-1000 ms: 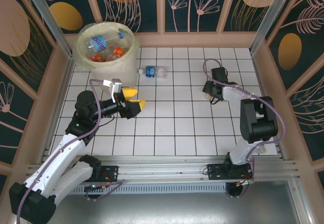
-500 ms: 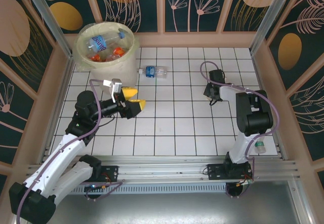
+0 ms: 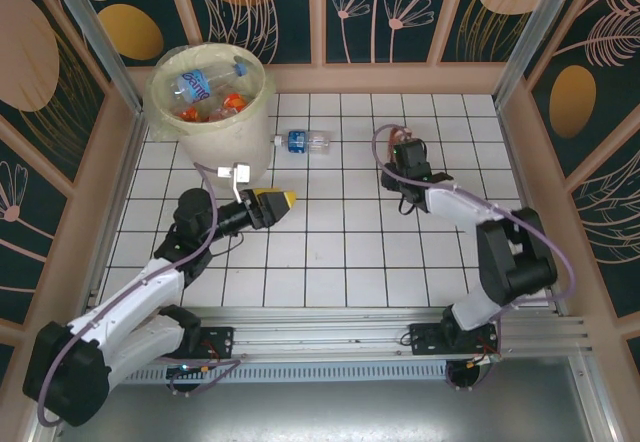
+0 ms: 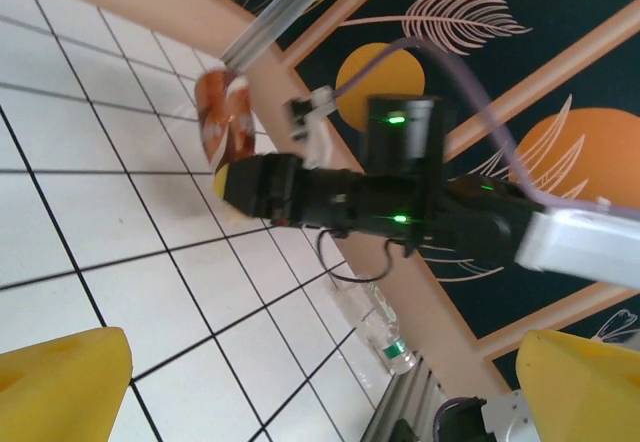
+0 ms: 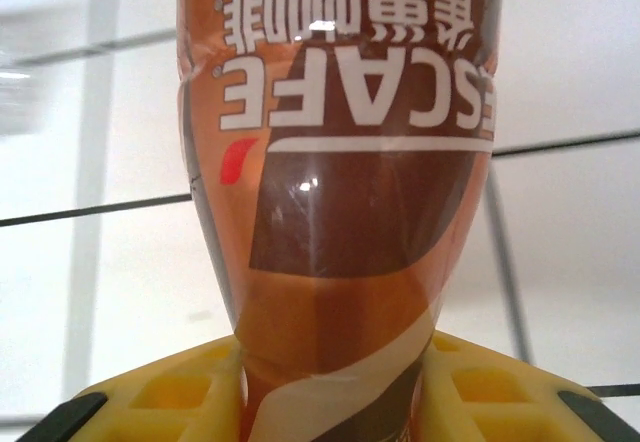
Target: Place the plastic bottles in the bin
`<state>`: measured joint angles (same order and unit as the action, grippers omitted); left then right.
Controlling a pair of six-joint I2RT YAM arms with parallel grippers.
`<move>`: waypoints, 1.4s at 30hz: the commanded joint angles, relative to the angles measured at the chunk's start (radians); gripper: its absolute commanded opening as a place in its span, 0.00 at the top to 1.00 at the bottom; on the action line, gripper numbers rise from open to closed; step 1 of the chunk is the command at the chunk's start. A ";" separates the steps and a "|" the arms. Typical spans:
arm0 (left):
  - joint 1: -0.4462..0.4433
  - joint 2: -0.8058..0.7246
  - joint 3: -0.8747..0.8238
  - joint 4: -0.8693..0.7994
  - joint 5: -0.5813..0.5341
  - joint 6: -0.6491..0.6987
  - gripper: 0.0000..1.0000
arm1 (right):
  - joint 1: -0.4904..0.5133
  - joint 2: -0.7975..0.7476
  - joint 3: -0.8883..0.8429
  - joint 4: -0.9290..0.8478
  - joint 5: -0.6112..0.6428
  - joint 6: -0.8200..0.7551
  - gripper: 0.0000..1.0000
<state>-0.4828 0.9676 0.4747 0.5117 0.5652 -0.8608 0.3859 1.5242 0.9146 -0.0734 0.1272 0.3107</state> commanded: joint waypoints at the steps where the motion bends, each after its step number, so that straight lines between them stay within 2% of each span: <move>1: -0.011 0.054 -0.022 0.198 -0.037 -0.126 0.01 | 0.033 -0.124 -0.037 0.062 -0.203 -0.033 0.63; 3: -0.013 0.104 -0.015 0.249 -0.023 -0.156 0.01 | 0.053 -0.182 -0.065 0.076 -0.328 -0.027 0.63; 7: -0.018 0.191 0.014 0.330 0.003 -0.174 0.01 | 0.112 -0.296 -0.125 0.116 -0.499 -0.015 0.63; 13: -0.020 0.301 0.058 0.455 0.073 -0.207 0.01 | 0.140 -0.430 -0.197 0.203 -0.751 0.063 0.63; 19: -0.036 0.384 0.070 0.656 0.134 -0.281 0.01 | 0.156 -0.465 -0.220 0.258 -0.943 0.119 0.62; 27: -0.096 0.427 0.125 0.764 0.175 -0.273 0.03 | 0.233 -0.432 -0.201 0.258 -0.999 0.105 0.59; 35: -0.099 0.418 0.126 0.797 0.164 -0.300 0.31 | 0.253 -0.417 -0.209 0.244 -0.960 0.093 0.60; 42: -0.099 0.383 0.130 0.788 0.157 -0.299 0.47 | 0.258 -0.404 -0.211 0.239 -0.952 0.088 0.60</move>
<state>-0.5743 1.3911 0.5823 1.2076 0.6991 -1.1568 0.6350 1.0996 0.7059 0.1768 -0.8349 0.4019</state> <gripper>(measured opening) 0.545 0.406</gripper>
